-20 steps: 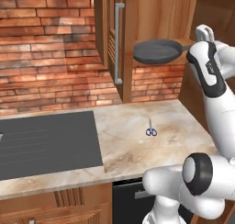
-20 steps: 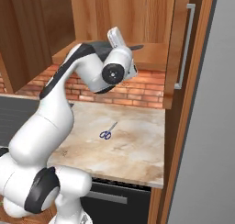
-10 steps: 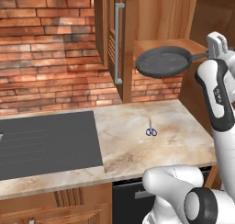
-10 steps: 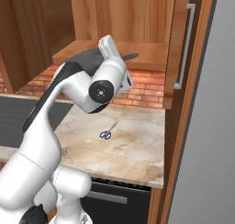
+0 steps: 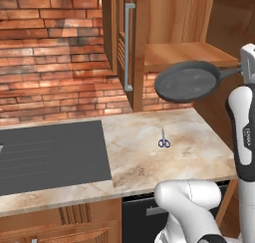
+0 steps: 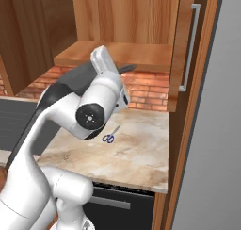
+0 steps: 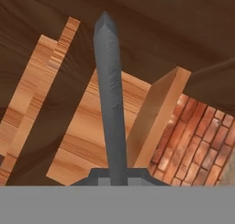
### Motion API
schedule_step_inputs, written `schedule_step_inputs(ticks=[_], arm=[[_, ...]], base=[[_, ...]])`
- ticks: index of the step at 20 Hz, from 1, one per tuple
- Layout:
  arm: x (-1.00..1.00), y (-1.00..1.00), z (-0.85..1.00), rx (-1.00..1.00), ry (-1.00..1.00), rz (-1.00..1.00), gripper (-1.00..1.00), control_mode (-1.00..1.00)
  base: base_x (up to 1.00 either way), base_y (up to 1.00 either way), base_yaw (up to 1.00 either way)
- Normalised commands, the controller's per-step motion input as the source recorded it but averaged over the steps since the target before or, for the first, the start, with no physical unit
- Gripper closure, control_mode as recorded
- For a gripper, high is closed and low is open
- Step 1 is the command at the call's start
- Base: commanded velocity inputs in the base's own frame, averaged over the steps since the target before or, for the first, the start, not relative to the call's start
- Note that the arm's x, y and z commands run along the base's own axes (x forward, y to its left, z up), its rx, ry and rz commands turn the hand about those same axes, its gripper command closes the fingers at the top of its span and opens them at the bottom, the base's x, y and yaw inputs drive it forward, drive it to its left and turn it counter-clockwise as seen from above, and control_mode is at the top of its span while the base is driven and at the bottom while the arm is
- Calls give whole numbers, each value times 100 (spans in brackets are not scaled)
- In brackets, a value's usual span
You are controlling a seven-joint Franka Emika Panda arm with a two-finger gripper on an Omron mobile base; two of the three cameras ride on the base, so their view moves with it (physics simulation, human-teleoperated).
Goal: Pick the pan from the cabinet and place it on the stove. Then turn on the stove burner for the pan.
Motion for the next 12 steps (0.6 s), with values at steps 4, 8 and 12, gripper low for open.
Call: schedule_step_inputs(ticks=[4, 8, 12], arm=[[-68, 0, 0, 1, 0, 0, 100, -100], [-59, 0, -3, 0, 0, 0, 100, -100], [-34, 6, -5, 0, 0, 0, 100, -100]], base=[[0, 0, 0], [0, 0, 0], [0, 0, 0]])
